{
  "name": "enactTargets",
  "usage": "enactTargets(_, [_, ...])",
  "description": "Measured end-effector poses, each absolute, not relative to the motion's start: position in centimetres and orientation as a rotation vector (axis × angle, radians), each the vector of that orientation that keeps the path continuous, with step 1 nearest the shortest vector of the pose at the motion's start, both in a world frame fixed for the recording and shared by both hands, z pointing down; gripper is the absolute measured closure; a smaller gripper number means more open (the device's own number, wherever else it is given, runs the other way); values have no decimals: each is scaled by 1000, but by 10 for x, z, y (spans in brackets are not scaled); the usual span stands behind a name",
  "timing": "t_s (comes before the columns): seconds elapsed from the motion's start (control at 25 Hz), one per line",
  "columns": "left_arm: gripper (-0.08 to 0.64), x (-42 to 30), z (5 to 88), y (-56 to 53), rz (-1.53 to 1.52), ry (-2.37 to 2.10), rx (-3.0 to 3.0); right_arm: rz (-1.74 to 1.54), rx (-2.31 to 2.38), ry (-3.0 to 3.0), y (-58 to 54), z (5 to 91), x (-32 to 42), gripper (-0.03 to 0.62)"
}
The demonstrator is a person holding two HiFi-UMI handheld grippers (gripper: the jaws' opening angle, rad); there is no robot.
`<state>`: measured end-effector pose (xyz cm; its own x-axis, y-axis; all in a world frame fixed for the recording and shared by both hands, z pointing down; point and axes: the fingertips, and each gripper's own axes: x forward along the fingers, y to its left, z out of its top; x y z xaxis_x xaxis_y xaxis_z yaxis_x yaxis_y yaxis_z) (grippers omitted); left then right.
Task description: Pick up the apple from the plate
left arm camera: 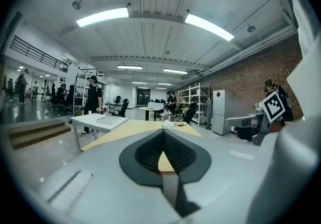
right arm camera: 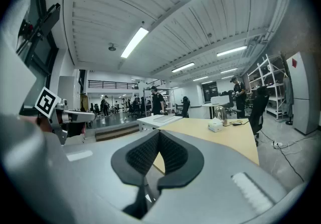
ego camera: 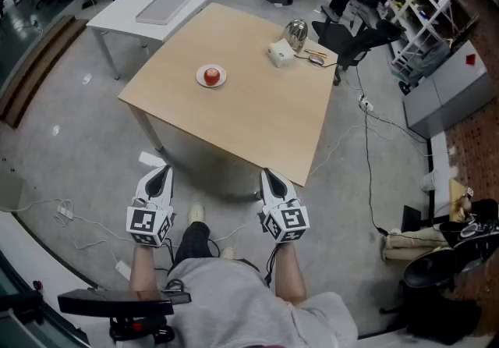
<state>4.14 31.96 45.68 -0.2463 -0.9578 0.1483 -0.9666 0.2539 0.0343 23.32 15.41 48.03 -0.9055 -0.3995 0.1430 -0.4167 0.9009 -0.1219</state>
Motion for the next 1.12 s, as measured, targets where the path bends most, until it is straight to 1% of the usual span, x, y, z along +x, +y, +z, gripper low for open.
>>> enactTargets(0.48, [540,15,450,293,88,-2373,1828,284,646,-2981,127,476,207,586])
enactTargets(1.12, [540,-81,452,267,76,-2351,1822,238,640,-2923,101,476,111,586])
